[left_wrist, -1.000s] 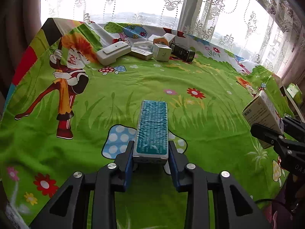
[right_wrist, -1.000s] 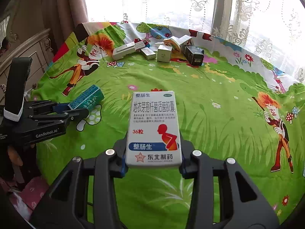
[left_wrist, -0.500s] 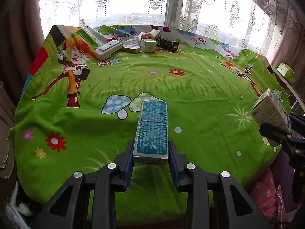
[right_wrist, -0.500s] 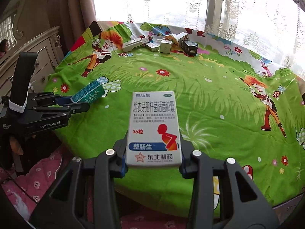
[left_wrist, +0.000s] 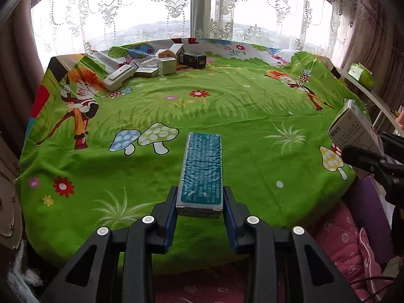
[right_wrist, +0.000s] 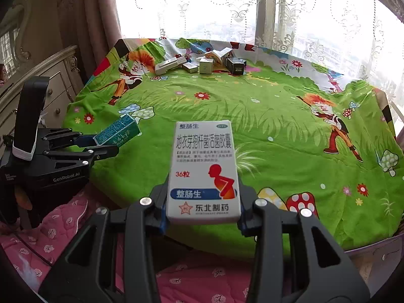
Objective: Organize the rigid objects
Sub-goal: 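Carry both held boxes toward the purple-rimmed storage box, then lower the teal box with the left tool while the right tool lowers the medicine box into the storage box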
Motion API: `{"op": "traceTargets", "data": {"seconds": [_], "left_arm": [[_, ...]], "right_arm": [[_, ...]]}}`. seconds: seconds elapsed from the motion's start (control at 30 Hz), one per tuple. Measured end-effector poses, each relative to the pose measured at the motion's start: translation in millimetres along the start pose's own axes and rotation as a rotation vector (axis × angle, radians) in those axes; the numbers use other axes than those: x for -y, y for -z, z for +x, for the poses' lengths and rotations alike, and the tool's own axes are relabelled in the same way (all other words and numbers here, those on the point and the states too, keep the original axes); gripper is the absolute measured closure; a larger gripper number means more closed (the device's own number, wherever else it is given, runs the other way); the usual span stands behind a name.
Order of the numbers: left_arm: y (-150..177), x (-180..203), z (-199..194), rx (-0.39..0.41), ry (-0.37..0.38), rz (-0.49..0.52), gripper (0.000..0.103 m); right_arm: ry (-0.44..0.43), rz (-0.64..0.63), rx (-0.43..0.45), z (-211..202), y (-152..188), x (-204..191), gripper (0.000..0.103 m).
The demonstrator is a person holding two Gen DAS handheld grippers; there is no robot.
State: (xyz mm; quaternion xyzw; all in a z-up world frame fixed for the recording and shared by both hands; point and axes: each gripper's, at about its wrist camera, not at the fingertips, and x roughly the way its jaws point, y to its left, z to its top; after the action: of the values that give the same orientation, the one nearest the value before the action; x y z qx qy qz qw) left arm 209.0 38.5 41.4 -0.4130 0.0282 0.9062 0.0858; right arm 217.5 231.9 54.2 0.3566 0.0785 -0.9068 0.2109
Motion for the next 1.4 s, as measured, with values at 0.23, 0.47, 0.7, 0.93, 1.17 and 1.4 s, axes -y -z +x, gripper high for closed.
{"op": "traceTargets", "data": {"seconds": [0.23,0.47,0.7,0.93,1.17,1.4], "left_arm": [[-8,32,-13,0.031,0.013,0.084,0.069],[-12,71,-20,0.045,0.040,0.184,0.069],[-12,115,-26,0.059,0.061,0.301,0.069],[-12,153,-30,0.073,0.080,0.406,0.069],[-12,187,-36,0.082,0.102,0.487,0.069],[-11,223,-42,0.090,0.129,0.574,0.069]], "right_arm": [[0.042,0.029,0.017,-27,16,19,0.059],[0.095,0.078,0.029,-52,35,46,0.059],[0.135,0.135,0.035,-70,53,72,0.059],[0.176,0.188,0.043,-88,69,95,0.059],[0.224,0.234,0.056,-107,86,116,0.059],[0.272,0.271,0.065,-126,105,133,0.059]]}}
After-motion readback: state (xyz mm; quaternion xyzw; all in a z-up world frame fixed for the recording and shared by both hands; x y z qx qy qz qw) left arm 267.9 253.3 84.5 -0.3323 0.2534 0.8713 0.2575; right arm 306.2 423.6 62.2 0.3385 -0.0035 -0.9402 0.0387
